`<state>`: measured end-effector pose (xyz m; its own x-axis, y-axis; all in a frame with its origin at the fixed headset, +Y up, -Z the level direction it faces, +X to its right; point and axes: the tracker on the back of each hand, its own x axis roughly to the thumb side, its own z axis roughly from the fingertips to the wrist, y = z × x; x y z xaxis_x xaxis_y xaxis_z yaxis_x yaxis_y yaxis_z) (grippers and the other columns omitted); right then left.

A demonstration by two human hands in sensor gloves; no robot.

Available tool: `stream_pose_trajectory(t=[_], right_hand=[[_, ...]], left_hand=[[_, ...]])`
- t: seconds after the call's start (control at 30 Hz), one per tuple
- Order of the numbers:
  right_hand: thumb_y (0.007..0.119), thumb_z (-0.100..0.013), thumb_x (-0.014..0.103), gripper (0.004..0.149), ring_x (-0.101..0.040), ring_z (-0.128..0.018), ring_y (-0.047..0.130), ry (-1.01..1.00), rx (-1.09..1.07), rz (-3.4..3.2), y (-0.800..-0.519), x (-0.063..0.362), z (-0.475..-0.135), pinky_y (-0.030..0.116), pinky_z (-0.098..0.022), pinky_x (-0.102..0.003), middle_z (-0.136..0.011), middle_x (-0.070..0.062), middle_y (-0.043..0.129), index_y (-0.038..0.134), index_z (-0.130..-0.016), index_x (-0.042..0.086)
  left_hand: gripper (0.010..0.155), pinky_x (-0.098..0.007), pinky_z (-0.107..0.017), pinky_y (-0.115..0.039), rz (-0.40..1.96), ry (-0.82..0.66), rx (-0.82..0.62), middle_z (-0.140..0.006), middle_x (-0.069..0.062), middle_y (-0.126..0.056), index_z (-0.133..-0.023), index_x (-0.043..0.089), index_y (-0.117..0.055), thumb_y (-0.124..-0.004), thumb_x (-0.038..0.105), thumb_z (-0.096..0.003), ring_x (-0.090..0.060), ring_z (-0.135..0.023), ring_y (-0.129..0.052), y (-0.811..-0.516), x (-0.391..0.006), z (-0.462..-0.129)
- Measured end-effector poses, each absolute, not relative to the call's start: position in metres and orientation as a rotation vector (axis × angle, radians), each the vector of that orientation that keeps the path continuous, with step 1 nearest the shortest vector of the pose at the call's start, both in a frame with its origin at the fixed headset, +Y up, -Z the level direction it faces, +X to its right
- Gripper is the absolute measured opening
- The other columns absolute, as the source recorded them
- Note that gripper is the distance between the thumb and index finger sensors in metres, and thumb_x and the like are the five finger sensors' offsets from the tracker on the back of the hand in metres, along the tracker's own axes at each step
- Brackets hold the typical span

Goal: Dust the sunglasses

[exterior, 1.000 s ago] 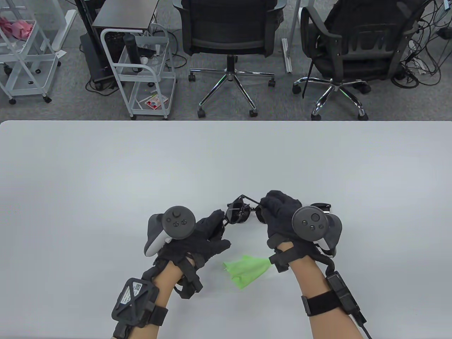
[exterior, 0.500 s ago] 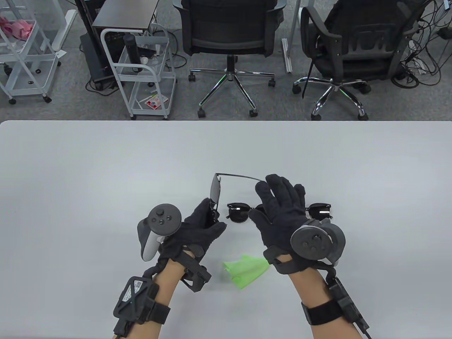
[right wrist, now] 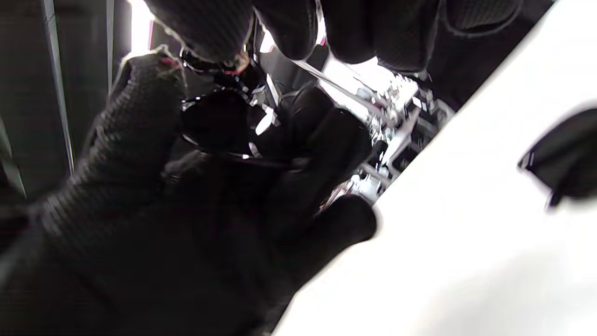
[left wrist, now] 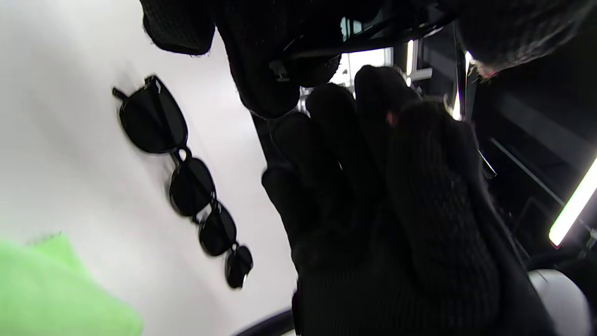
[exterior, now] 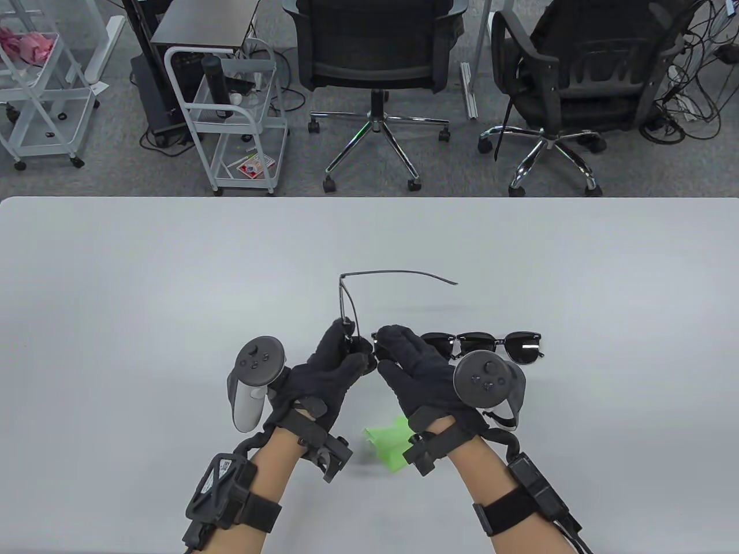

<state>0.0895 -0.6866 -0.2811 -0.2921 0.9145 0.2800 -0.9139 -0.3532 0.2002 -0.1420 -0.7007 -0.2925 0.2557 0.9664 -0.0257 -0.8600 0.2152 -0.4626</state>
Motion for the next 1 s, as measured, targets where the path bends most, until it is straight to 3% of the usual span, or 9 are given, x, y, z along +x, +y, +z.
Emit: stream_pose_trajectory(t=[0.17,0.3,0.43,0.63,0.8,0.93,1.0], right_hand=[[0.076,-0.052,0.04,0.056,-0.048,-0.093,0.068,0.155,0.345,1.655,-0.704,0.092,-0.288,0.057,-0.062,-0.068,-0.11,-0.022,0.057,0.069,-0.1,0.011],[0.077,-0.052,0.041,0.051,-0.05,-0.091,0.068,0.261,0.296,1.46,-0.713,0.098,-0.293,0.056,-0.061,-0.068,-0.109,-0.022,0.059,0.074,-0.094,0.011],[0.078,-0.052,0.041,0.046,-0.05,-0.09,0.069,0.263,0.278,1.436,-0.715,0.105,-0.295,0.055,-0.061,-0.068,-0.108,-0.022,0.06,0.077,-0.089,0.014],[0.077,-0.053,0.04,0.046,-0.049,-0.088,0.073,0.349,0.347,1.396,-0.718,0.103,-0.296,0.056,-0.061,-0.069,-0.106,-0.021,0.064,0.076,-0.093,0.016],[0.077,-0.053,0.04,0.046,-0.047,-0.086,0.078,0.33,0.346,1.435,-0.716,0.104,-0.296,0.058,-0.061,-0.068,-0.104,-0.02,0.07,0.077,-0.092,0.016],[0.079,-0.052,0.04,0.058,-0.049,-0.08,0.081,0.362,0.247,1.495,-0.719,0.109,-0.293,0.059,-0.058,-0.068,-0.099,-0.024,0.074,0.072,-0.096,0.004],[0.084,-0.049,0.037,0.058,-0.052,-0.07,0.087,0.384,0.208,1.624,-0.717,0.111,-0.291,0.062,-0.053,-0.069,-0.091,-0.029,0.08,0.078,-0.091,-0.002]], left_hand=[[0.1,-0.047,-0.076,-0.065,1.232,-0.331,-0.469,-0.108,0.013,-0.068,-0.106,0.031,-0.02,-0.072,0.073,-0.0324,-0.014,-0.096,-0.092,-0.704,-0.13,-0.289],[0.099,-0.044,-0.077,-0.066,1.24,-0.325,-0.424,-0.108,0.014,-0.068,-0.106,0.032,-0.02,-0.073,0.072,-0.0326,-0.014,-0.096,-0.093,-0.699,-0.13,-0.288],[0.097,-0.043,-0.076,-0.069,1.339,-0.283,-0.404,-0.109,0.014,-0.067,-0.106,0.033,-0.021,-0.072,0.072,-0.0329,-0.013,-0.096,-0.093,-0.698,-0.139,-0.29],[0.097,-0.041,-0.077,-0.07,1.506,-0.194,-0.357,-0.108,0.014,-0.066,-0.106,0.032,-0.022,-0.07,0.072,-0.0329,-0.012,-0.096,-0.094,-0.697,-0.158,-0.292],[0.097,-0.041,-0.076,-0.07,1.443,-0.225,-0.344,-0.108,0.015,-0.067,-0.107,0.032,-0.022,-0.069,0.073,-0.0325,-0.011,-0.095,-0.095,-0.695,-0.158,-0.293],[0.097,-0.044,-0.077,-0.067,1.362,-0.212,-0.303,-0.108,0.016,-0.064,-0.107,0.034,-0.021,-0.07,0.073,-0.0328,-0.012,-0.096,-0.092,-0.694,-0.16,-0.293],[0.096,-0.045,-0.077,-0.066,1.301,-0.138,-0.219,-0.109,0.015,-0.065,-0.107,0.034,-0.024,-0.071,0.073,-0.0333,-0.013,-0.096,-0.091,-0.692,-0.168,-0.292]])
